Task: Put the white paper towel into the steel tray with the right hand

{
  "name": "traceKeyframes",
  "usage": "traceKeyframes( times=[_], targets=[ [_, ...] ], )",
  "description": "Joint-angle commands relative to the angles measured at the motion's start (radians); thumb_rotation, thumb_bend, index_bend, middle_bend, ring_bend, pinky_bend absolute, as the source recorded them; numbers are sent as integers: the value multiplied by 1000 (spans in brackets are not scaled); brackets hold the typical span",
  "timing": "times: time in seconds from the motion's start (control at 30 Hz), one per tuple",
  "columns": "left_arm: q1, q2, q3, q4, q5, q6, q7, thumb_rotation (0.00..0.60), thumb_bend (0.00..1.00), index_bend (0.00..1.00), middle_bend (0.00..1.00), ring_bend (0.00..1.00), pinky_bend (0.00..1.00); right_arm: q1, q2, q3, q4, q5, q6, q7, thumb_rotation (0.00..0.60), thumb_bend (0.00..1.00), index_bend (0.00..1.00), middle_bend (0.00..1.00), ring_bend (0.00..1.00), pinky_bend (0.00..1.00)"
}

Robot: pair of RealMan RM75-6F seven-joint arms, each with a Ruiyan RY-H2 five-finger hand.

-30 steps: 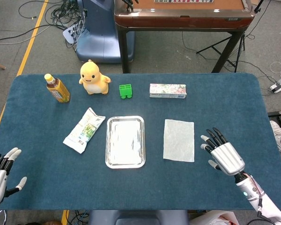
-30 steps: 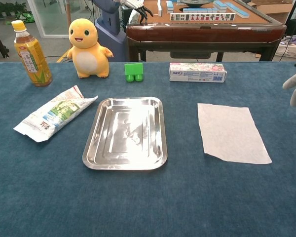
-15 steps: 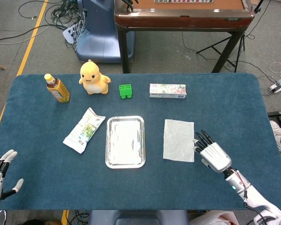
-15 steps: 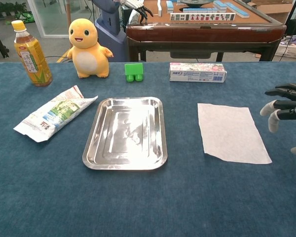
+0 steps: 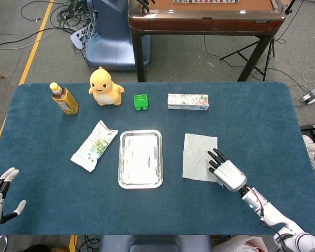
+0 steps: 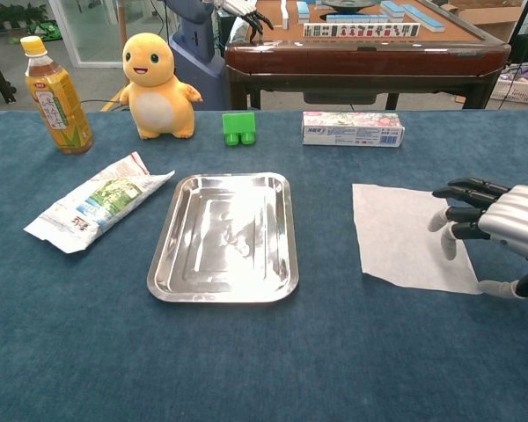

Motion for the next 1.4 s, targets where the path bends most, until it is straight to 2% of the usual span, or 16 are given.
traceKeyframes(
  times=[0.03,0.6,1.4],
  targets=[
    [0,0,0,1,-2,-2,1,600,246,127,115,142,58,2,-8,-5,14,5,3,10,600,251,449,247,18,0],
    [0,0,-2,-3,-8,-9,14,600,246,127,115,142,58,-10,1,-25,37,37,24,40,600,251,449,247,19,0],
    [1,1,-7,6,-16,-10,4,600,246,128,116,142,58,32,-55,-26,86,49,6,50,600,273,458,251,33,0]
  ],
)
